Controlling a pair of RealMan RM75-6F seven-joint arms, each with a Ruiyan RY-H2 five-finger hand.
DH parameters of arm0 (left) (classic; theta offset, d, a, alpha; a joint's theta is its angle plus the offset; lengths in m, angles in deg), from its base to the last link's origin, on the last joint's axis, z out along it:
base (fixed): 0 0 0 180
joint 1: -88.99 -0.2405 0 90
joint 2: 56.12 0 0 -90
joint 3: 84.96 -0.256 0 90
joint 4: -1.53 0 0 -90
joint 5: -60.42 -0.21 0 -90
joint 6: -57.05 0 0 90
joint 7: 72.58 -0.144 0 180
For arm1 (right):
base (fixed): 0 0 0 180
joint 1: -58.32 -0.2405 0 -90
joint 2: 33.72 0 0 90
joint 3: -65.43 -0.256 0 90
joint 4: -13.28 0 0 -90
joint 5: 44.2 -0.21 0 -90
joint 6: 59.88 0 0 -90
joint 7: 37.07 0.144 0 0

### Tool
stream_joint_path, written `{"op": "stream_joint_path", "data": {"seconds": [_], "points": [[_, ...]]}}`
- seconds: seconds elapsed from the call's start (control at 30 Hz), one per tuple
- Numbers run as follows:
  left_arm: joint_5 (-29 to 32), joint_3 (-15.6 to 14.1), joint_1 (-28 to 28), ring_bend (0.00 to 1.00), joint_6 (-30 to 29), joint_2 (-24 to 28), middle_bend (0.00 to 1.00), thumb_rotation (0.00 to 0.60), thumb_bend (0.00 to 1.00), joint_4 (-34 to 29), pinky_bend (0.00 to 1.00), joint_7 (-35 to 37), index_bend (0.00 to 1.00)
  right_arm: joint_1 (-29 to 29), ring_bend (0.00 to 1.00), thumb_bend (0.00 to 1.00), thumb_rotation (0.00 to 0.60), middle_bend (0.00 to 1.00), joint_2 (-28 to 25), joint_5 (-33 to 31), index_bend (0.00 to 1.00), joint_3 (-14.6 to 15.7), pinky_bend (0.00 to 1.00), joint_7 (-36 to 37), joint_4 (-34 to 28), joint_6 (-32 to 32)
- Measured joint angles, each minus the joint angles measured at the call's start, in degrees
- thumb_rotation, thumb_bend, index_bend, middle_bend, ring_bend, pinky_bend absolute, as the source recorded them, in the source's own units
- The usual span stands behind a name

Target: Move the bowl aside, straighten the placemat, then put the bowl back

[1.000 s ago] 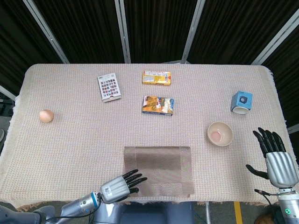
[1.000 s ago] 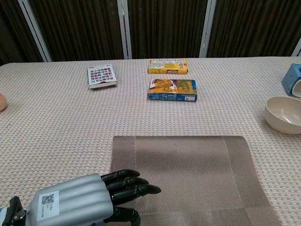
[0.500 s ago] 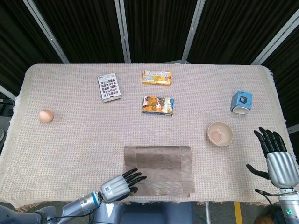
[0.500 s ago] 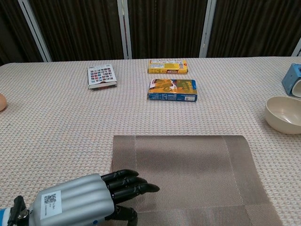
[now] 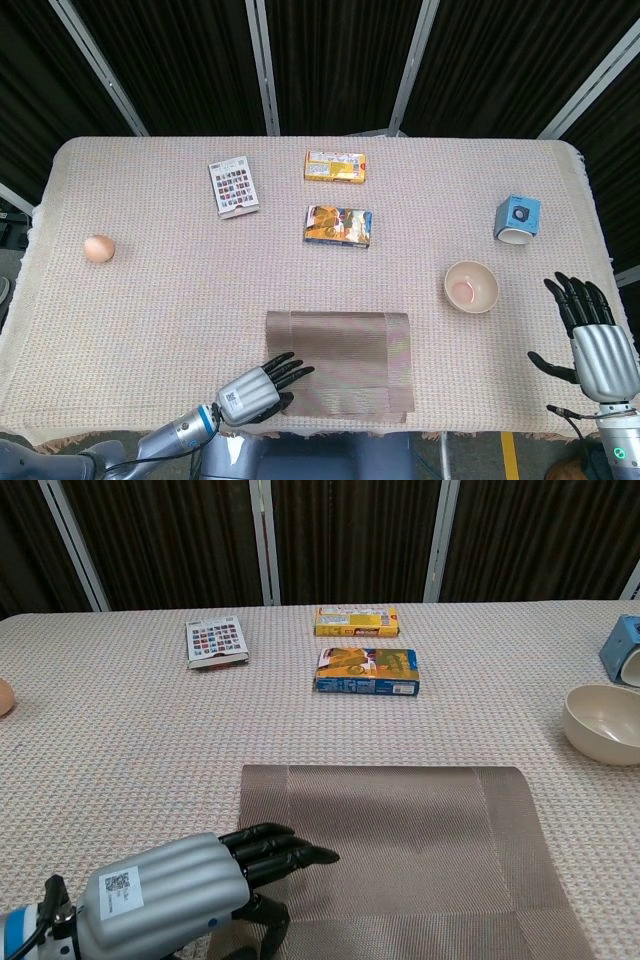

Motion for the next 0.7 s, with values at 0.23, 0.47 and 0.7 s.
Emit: {"op": "stream_joint_path", "data": {"seconds": [0.23,0.47,0.7], "points": [[2.8,4.4,1.3,0.00,-0.4,0.3,0.00,0.600,0.52,-1.7,0.00,1.9,0.65,0.0,0.00,0.00,0.600,0.00,0.1,-0.3,0.06,-0.2,0.00,-0.3,0.0,0.1],[10.5,13.8,4.2,0.00,2.0,0.9,0.00,0.600,0.52,-4.6,0.00,5.1,0.66,-0.1,0.00,0.00,0.600,0.00,0.2,-0.9,0.06,-0.8,0.00,-0.5,0.2,0.0],[19.2,25.5,8.9,0.00,5.8,1.9,0.00,0.600,0.52,-3.8,0.00,6.0,0.67,-0.2,0.00,0.00,0.600,0.00,0.1,-2.0,0.06,-1.4,0.00,-0.4,0.5,0.1]]}}
